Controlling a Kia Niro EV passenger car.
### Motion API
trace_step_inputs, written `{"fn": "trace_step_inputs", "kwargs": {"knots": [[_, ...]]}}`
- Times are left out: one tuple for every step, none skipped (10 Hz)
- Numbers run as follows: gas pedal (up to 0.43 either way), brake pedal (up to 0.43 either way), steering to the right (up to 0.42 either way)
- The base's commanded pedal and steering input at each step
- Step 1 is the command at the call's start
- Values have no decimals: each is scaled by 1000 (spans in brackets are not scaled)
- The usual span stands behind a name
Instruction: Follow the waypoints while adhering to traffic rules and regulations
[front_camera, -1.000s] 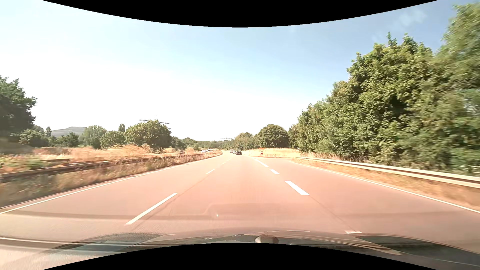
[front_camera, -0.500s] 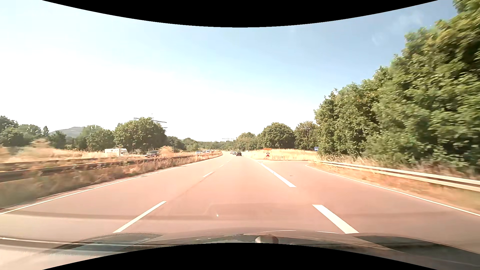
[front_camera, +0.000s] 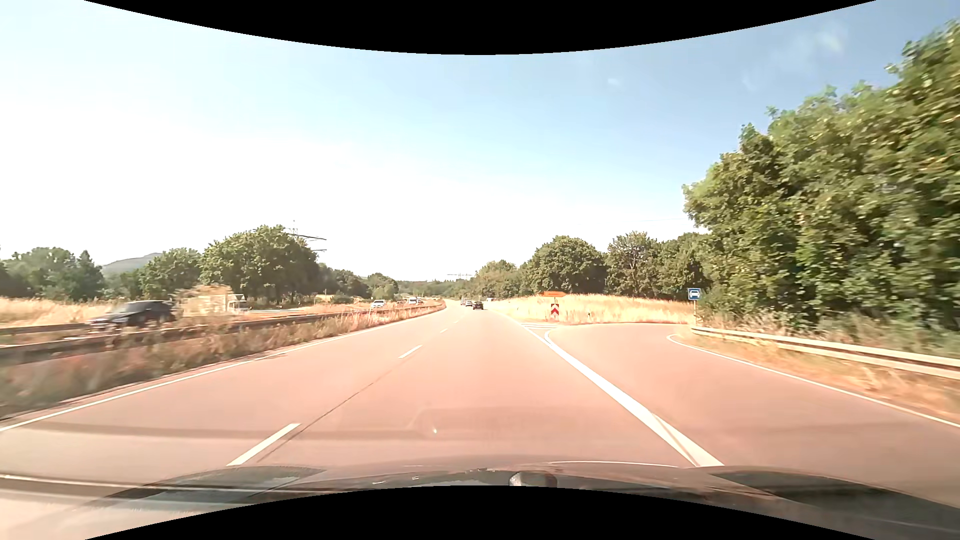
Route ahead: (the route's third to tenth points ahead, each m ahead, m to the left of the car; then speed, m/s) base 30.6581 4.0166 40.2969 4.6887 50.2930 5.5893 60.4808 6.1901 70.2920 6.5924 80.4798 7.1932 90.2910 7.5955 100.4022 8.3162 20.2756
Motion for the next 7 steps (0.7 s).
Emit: {"fn": "trace_step_inputs", "kwargs": {"knots": [[118,0,-4],[118,0,-4],[118,0,-4],[118,0,-4],[118,0,-4],[118,0,-4],[118,0,-4]]}}
